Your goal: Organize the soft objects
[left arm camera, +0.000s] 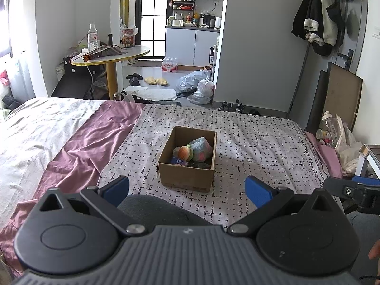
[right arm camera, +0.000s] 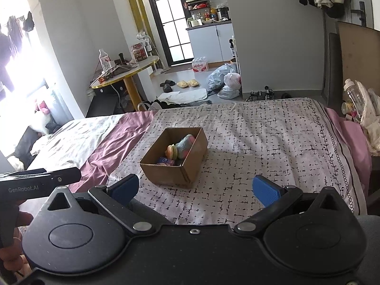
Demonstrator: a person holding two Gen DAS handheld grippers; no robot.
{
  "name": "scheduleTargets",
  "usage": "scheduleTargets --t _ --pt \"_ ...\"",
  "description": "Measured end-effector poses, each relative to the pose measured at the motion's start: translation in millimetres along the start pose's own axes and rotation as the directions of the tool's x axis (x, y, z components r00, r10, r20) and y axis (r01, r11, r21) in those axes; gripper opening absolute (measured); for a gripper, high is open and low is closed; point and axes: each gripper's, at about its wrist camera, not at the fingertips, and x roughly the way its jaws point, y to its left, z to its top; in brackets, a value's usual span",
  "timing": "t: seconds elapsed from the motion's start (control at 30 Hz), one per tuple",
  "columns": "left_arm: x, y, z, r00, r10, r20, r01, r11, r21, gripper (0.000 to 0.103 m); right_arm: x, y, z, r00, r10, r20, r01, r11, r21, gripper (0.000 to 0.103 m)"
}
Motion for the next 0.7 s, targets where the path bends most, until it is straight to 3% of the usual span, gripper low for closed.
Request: scheduleTargets --t 0.7 --pt "-1.4 4.2 -9.5 1.000 0.012 0.003 -0.012 1.000 0.018 0.103 5.0 9.2 -4.6 1.000 -0.015 -0.025 0.015 1.000 -0.017 0.103"
